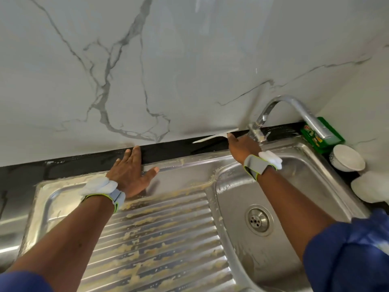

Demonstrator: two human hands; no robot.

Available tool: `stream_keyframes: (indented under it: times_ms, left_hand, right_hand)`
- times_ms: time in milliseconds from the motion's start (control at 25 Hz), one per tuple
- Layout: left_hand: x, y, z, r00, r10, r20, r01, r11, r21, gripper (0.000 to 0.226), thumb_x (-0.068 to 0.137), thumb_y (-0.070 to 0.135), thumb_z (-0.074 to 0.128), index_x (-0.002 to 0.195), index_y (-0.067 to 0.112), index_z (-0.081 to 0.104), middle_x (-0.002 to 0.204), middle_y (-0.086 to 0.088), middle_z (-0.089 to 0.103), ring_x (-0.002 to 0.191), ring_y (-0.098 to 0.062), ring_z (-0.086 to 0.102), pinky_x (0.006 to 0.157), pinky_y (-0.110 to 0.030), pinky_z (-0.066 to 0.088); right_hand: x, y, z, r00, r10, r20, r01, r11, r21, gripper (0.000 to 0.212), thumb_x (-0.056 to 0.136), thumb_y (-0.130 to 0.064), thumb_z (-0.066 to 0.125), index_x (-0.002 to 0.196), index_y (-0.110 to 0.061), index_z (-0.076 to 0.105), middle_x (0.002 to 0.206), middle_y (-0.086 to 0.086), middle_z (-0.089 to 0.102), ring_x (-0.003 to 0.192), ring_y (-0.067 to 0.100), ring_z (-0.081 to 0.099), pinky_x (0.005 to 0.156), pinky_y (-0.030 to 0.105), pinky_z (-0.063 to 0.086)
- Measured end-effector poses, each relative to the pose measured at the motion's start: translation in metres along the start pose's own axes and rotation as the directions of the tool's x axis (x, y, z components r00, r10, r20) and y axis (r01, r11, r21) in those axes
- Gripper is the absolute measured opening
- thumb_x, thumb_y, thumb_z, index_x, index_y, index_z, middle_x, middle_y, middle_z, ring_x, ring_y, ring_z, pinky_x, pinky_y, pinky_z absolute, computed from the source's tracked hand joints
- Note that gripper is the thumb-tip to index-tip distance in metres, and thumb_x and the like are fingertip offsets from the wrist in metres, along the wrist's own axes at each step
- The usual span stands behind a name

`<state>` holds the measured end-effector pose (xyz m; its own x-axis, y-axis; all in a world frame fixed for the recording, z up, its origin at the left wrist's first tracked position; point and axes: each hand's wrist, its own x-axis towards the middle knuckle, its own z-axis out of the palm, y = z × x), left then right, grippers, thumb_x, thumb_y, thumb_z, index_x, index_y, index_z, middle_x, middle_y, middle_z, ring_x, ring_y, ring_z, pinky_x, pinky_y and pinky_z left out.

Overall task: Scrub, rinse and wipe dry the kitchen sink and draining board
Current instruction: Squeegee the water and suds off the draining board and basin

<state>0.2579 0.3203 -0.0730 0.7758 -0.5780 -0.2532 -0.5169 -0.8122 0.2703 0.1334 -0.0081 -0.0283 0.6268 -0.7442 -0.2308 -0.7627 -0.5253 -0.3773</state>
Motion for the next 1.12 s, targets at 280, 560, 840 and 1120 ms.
stream_keyframes:
  times_ms: [280, 560, 840, 1120]
  left_hand:
    - [0.0, 0.007, -0.008, 0.997, -0.057, 0.043, 0.057, 0.998, -0.003, 0.097, 0.099, 0.072, 0.029, 0.164, 0.008, -0.002, 0.173, -0.007, 0.005, 0.16, -0.022, 0.003, 0.129, -0.045, 0.013]
    - [0.008, 0.037, -0.009, 0.973, -0.193, 0.126, 0.187, 0.981, 0.057, 0.096, 0.096, 0.076, 0.032, 0.165, 0.015, 0.006, 0.173, -0.007, 0.004, 0.159, -0.03, 0.005, 0.124, -0.058, 0.02]
    - [0.05, 0.134, -0.005, 0.992, -0.072, 0.099, 0.075, 0.997, -0.025, 0.084, 0.103, 0.059, 0.041, 0.161, 0.004, 0.017, 0.168, -0.015, 0.022, 0.155, -0.032, 0.022, 0.122, -0.047, 0.028]
    - [0.072, 0.155, -0.021, 0.966, -0.186, 0.182, 0.169, 0.98, 0.102, 0.058, 0.101, 0.025, 0.054, 0.151, 0.003, 0.035, 0.149, -0.023, 0.049, 0.135, -0.04, 0.051, 0.104, -0.039, 0.044]
  right_hand:
    - [0.009, 0.01, 0.021, 0.996, 0.067, -0.055, -0.067, 0.998, 0.004, 0.063, 0.105, -0.051, 0.029, 0.123, -0.001, 0.063, 0.125, 0.023, 0.065, 0.116, 0.041, 0.061, 0.093, 0.041, 0.047]
    - [-0.063, 0.024, 0.021, 0.993, 0.115, -0.025, -0.115, 0.993, -0.016, 0.067, 0.105, -0.054, 0.025, 0.12, 0.0, 0.061, 0.126, 0.022, 0.064, 0.116, 0.039, 0.06, 0.091, 0.039, 0.045]
    - [-0.103, 0.096, -0.012, 0.996, 0.088, -0.009, -0.088, 0.995, -0.045, 0.069, 0.102, -0.061, 0.023, 0.11, -0.009, 0.068, 0.118, 0.018, 0.068, 0.112, 0.036, 0.061, 0.088, 0.038, 0.045]
    - [-0.025, 0.016, -0.015, 0.99, -0.136, 0.033, 0.135, 0.99, 0.039, 0.063, 0.103, -0.058, 0.027, 0.104, -0.011, 0.07, 0.111, 0.017, 0.07, 0.105, 0.038, 0.064, 0.081, 0.039, 0.045]
